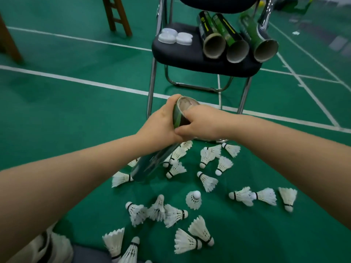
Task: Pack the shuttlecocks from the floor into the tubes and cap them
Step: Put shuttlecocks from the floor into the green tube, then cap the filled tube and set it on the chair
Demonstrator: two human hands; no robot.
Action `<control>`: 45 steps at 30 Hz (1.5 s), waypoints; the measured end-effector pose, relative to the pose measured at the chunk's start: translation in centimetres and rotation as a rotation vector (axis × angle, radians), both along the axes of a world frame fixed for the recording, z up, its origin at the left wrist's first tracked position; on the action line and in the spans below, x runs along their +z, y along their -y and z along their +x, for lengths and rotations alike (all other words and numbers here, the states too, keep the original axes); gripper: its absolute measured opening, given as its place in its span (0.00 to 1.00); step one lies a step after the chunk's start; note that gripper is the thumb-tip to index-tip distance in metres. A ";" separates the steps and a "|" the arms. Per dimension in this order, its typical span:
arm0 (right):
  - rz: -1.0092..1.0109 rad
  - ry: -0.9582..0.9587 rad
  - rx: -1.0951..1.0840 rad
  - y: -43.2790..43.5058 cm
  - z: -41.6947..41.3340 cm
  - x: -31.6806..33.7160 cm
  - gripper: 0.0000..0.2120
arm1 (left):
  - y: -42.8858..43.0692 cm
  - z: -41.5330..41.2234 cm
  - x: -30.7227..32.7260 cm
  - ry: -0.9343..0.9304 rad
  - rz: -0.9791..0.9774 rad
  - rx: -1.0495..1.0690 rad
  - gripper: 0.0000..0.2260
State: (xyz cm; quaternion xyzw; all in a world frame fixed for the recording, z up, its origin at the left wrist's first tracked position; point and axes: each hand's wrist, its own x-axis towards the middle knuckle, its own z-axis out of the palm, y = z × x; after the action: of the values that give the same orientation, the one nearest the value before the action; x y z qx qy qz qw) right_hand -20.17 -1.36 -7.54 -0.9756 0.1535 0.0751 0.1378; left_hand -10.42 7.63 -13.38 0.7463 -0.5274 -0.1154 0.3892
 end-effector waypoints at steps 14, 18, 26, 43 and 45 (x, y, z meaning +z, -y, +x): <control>-0.288 0.129 0.059 -0.7 5.3 -1.3 0.08 | 0.2 3.8 -3.7 -0.264 -0.150 0.133 0.37; -0.305 0.176 0.100 -0.8 6.5 -1.7 0.09 | 0.5 4.8 -4.5 -0.299 -0.179 0.138 0.37; -0.294 0.029 0.104 -0.5 8.3 -0.8 0.17 | 0.9 6.1 -5.2 -0.318 -0.203 0.136 0.39; -0.296 0.079 0.142 0.0 8.2 -0.9 0.08 | 1.4 6.0 -5.0 -0.287 -0.170 0.156 0.38; -0.297 0.075 0.142 0.1 8.3 -1.1 0.09 | 1.4 6.0 -4.9 -0.297 -0.172 0.162 0.38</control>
State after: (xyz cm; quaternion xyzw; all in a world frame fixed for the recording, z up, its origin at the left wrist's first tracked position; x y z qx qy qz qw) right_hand -11.91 -1.46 -8.61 -0.9958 0.0882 0.0247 -0.0078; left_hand -4.43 6.20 -18.31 0.7252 -0.4102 -0.1468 0.5332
